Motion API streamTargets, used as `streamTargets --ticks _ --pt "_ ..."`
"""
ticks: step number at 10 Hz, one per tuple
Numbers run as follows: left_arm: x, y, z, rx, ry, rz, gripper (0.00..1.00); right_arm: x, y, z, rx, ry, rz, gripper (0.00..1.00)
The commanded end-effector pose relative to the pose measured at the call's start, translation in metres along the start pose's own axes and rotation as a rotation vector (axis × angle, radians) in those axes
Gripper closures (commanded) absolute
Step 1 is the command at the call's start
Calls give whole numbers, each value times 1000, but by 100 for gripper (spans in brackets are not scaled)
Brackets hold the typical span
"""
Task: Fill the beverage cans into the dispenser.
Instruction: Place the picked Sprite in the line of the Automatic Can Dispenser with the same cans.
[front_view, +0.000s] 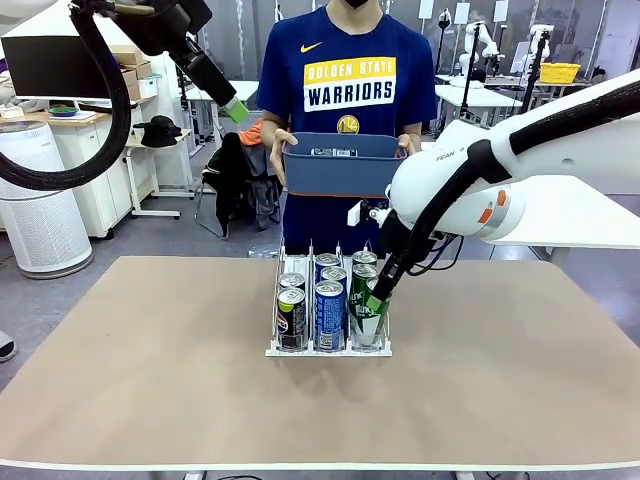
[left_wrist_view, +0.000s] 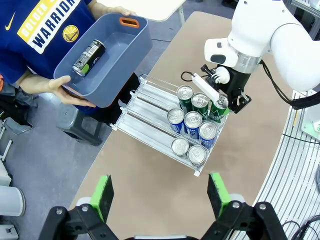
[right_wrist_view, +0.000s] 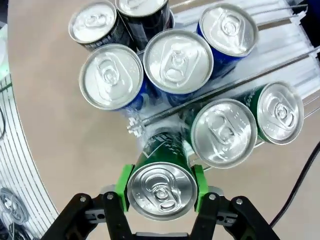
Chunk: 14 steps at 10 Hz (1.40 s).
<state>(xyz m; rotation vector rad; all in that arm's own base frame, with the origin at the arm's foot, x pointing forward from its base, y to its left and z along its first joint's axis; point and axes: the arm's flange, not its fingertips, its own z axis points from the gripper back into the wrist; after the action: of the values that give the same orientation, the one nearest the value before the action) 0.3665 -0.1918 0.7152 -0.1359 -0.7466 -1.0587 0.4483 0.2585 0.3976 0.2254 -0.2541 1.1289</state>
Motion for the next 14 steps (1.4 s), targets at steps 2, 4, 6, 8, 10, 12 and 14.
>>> streamTargets --ticks 2,4,6,8,10,12,14 --pt "-1 1 0 3 3 3 0 13 -7 2 -12 52 -2 42" --pt "-1 1 0 3 3 3 0 14 -6 5 16 64 16 42" --pt "-1 1 0 3 3 3 0 16 -3 7 46 64 23 22" --pt "-1 1 0 3 3 3 0 17 5 27 40 37 -14 18" --pt "-1 1 0 3 3 3 0 17 15 53 28 -13 -60 0" --pt "-1 1 0 3 3 3 0 12 24 74 15 -56 -84 0" --pt "-1 1 0 3 3 3 0 6 29 91 10 -104 -85 0"
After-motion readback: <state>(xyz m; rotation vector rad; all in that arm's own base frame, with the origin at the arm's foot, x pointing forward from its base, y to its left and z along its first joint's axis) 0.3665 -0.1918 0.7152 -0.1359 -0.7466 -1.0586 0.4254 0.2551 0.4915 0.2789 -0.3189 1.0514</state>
